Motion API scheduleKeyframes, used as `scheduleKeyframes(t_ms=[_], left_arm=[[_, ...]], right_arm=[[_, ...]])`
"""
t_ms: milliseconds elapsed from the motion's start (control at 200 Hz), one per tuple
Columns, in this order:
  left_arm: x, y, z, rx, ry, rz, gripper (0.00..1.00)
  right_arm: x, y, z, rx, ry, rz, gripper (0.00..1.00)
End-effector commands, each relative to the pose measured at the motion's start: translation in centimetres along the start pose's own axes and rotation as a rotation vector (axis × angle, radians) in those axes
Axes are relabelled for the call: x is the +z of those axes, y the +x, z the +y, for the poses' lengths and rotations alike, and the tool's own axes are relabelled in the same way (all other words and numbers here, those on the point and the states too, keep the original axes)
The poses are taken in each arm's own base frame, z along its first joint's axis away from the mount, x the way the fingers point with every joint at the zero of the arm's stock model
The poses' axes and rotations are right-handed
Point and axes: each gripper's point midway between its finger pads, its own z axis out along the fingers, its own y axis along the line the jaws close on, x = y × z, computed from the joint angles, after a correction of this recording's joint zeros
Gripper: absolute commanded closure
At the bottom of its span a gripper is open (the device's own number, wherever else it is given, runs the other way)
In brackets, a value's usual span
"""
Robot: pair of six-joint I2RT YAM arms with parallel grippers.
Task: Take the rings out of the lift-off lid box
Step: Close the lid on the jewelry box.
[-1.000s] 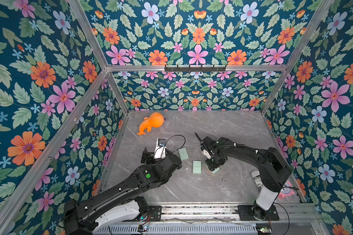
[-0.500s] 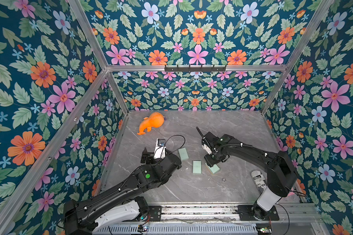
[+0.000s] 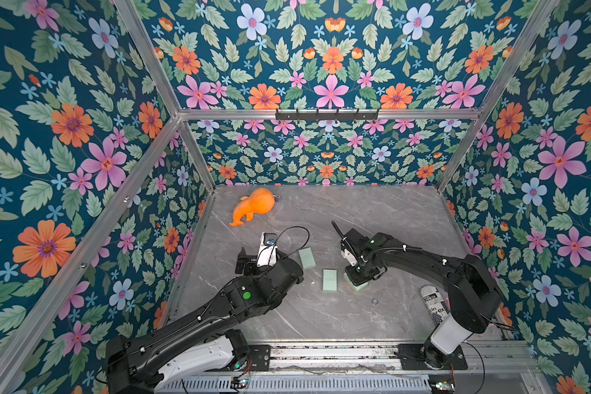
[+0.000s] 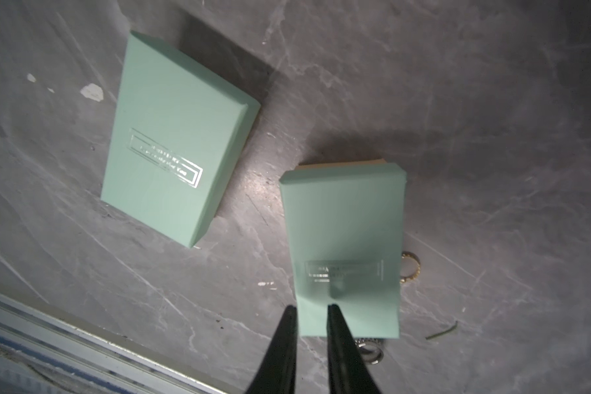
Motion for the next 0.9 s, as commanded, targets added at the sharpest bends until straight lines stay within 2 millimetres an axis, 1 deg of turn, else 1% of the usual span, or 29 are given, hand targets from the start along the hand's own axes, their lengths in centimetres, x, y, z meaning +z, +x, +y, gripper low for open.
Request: scheduleKeyframes(t_ms=[0,235,430,485,545,590,640,665,760,835,845,855,895], left_arm=[[0.0,0.0,0.3,0.000,-0.012,-0.004,0.00],[0.0,0.0,0.3,0.001,-0.012,-0.003,0.00],[0.0,0.0,0.3,-0.001,-0.013,-0.003,0.00],[0.0,0.0,0.3,-0.001,-0.013,-0.003,0.00],[0.0,0.0,0.3,0.000,-0.013,-0.003,0.00],[0.1,0.0,0.3,0.000,-0.015,-0.001,0.00],[0.1,0.0,0.3,-0.001,-0.014,-0.002,0.00],[0.1,0.0,0.3,-0.001,-0.015,-0.002,0.00],[0.0,-0.1,0.6,-0.011,-0.018,-0.005,0.00],[-0.1,-0.1,0.8,-0.022,-0.018,-0.009,0.00],[-0.1,-0.1,0.8,-0.023,-0.017,-0.010,0.00],[-0.1,-0.1,0.9,-0.025,-0.018,-0.011,0.00],[-0.2,-0.2,1.0,-0.035,-0.018,-0.013,0.00]], right_arm=[[0.5,-0.7,-0.4,0.009,0.021,-0.034,0.82],[2.4,-1.1,-0.8,0.007,0.037,-0.032,0.83],[4.2,-0.6,-1.3,0.028,0.032,0.004,0.83],[4.1,-0.7,-1.6,0.033,0.052,0.004,0.83],[3.3,-1.0,-2.1,0.036,0.096,-0.005,0.82],[2.3,-1.6,-2.0,0.036,0.108,-0.029,0.77],[1.0,-2.3,-1.7,0.036,0.112,-0.066,0.64],[0.3,-2.7,-1.4,0.039,0.110,-0.085,0.60],[-2.3,-4.0,0.0,0.041,0.082,-0.154,0.48],[-3.2,-4.6,1.3,0.044,0.066,-0.183,0.36],[-4.0,-4.8,1.5,0.045,0.055,-0.208,0.34],[-4.4,-4.8,1.8,0.047,0.047,-0.221,0.33],[-4.7,-5.0,2.9,0.049,0.019,-0.236,0.29]])
